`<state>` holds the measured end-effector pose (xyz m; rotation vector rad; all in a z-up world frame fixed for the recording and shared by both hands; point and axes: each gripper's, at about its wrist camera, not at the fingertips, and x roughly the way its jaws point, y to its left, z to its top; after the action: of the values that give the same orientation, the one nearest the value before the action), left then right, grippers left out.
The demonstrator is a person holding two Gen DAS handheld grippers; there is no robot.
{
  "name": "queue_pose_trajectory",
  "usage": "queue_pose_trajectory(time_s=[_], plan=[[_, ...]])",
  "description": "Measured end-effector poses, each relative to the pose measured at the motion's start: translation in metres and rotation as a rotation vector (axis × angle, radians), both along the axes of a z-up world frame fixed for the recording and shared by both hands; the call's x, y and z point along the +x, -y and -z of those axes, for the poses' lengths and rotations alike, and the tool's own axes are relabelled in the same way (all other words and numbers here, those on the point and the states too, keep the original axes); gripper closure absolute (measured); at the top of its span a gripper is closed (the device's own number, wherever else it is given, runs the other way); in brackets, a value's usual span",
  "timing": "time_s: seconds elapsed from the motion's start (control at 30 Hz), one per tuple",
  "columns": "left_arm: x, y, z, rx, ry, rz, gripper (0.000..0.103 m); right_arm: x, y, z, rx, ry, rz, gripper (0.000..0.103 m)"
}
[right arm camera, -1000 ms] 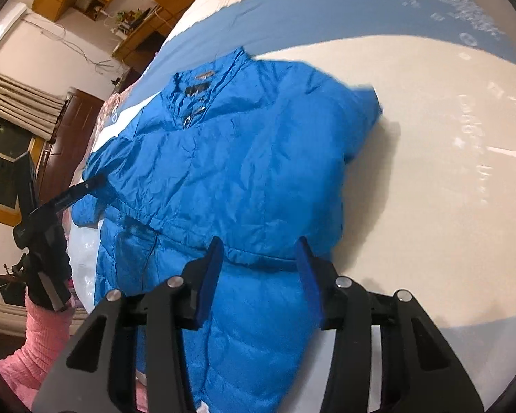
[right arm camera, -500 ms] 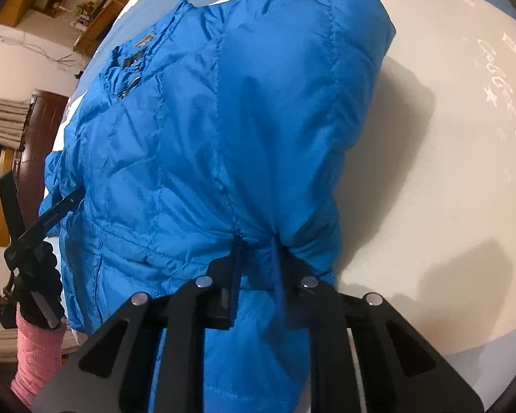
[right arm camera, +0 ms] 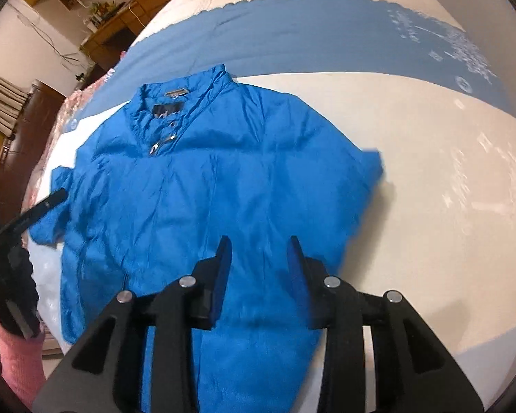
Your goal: Fold large clothes
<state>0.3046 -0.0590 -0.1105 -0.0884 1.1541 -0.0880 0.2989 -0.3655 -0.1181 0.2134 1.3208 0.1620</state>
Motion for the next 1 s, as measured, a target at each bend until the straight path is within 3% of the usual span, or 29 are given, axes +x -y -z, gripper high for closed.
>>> queue_pose_trajectory(time_s=[0.13, 0.3, 0.4, 0.5, 0.57, 0.7, 0.8, 1.0], plan=[[0.025, 0.011, 0.042, 0.102, -0.056, -0.015, 0.052, 0.024, 0.000, 0.033, -0.071, -0.051, 0.034, 0.073], [0.029, 0.020, 0.054, 0.182, -0.047, 0.050, 0.049, 0.029, 0.004, 0.062, -0.049, -0.075, 0.063, 0.076], [0.027, 0.020, 0.047, 0.175, -0.060, 0.042, 0.050, 0.027, 0.009, 0.052, -0.042, -0.078, 0.089, 0.077], [0.012, 0.019, 0.024, 0.099, -0.020, 0.047, 0.050, 0.007, -0.001, 0.024, -0.010, -0.023, 0.050, 0.073], [0.001, 0.023, 0.018, 0.103, -0.005, 0.066, 0.050, -0.011, -0.012, 0.015, 0.007, -0.029, 0.025, 0.073], [-0.007, 0.026, 0.047, 0.078, -0.090, 0.081, 0.050, -0.022, -0.029, 0.038, -0.034, -0.102, 0.020, 0.073], [-0.007, 0.030, 0.062, 0.096, -0.074, 0.100, 0.049, -0.026, -0.029, 0.064, -0.019, -0.105, 0.043, 0.075], [-0.008, 0.037, 0.058, 0.100, -0.078, 0.087, 0.050, -0.027, -0.029, 0.058, -0.027, -0.110, 0.079, 0.075]])
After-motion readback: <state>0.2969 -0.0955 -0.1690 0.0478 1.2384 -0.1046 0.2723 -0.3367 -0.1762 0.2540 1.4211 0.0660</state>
